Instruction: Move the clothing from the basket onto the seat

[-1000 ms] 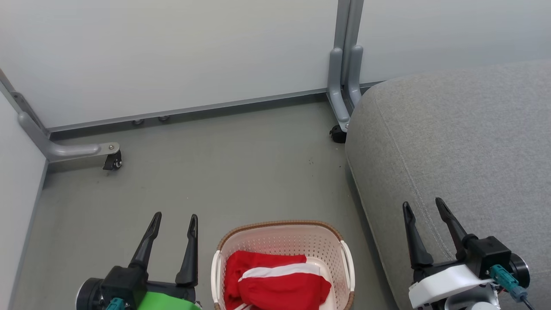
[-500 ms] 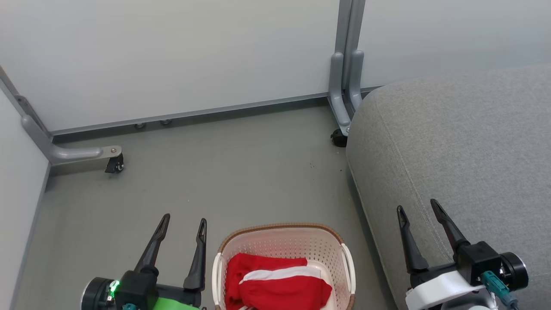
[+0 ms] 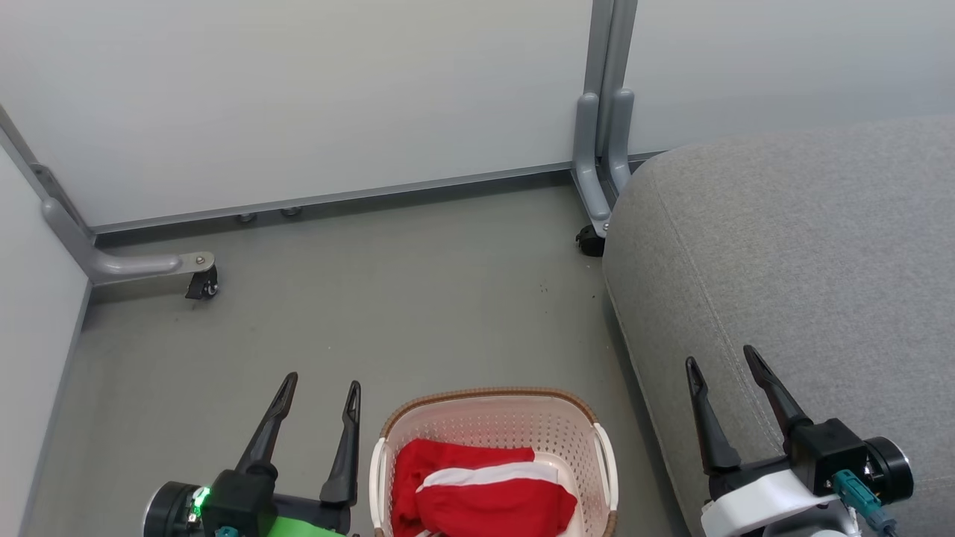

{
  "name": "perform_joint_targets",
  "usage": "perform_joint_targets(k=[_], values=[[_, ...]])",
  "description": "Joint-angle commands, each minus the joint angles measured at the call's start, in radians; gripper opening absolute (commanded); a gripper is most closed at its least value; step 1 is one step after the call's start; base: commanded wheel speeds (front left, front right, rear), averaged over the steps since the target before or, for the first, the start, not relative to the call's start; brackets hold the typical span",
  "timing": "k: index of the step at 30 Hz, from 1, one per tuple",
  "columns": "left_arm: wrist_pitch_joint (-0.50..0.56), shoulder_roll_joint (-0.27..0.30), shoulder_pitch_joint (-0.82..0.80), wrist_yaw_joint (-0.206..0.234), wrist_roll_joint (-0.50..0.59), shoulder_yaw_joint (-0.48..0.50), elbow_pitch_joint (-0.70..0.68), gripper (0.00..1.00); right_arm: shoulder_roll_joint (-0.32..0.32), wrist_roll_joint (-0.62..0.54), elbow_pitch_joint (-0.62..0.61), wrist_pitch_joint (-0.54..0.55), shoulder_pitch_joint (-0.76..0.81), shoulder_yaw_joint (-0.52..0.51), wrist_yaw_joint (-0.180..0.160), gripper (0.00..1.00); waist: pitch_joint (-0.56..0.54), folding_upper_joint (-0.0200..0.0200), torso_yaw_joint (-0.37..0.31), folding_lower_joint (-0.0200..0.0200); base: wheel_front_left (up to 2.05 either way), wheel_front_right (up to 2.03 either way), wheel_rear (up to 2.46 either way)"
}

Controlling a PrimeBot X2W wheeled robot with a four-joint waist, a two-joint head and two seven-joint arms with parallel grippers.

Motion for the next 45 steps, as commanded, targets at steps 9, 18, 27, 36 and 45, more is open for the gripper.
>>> perform_joint_targets(k=[9, 18, 27, 36, 45], values=[[0.0, 0.009, 0.014, -0.003, 0.006, -0.002, 0.004, 1.0, -0.004, 0.007, -0.001, -0.003, 0.004, 0.005, 0.0, 1.0, 0.003, 0.0, -0.001, 0.0, 0.0, 0.0, 0.0], [0.0, 0.016, 0.009, -0.003, 0.003, -0.012, 0.016, 1.0, -0.004, 0.01, -0.012, -0.003, -0.009, 0.004, 0.0, 1.0, 0.024, 0.0, -0.011, 0.0, 0.0, 0.0, 0.0], [0.0, 0.047, -0.068, -0.003, -0.023, -0.085, 0.112, 1.0, -0.004, 0.018, -0.032, -0.003, -0.05, -0.009, 0.0, 1.0, 0.113, 0.0, -0.037, 0.0, 0.0, 0.0, 0.0], [0.0, 0.11, -0.271, -0.003, -0.056, -0.229, 0.252, 1.0, -0.004, 0.045, -0.064, -0.003, -0.182, -0.025, 0.0, 1.0, 0.323, 0.0, -0.098, 0.0, 0.0, 0.0, 0.0], [0.0, 0.169, -0.485, -0.003, -0.084, -0.435, 0.436, 1.0, -0.003, 0.074, -0.108, -0.003, -0.294, -0.048, 0.0, 1.0, 0.527, 0.0, -0.16, 0.0, 0.0, 0.0, 0.0]])
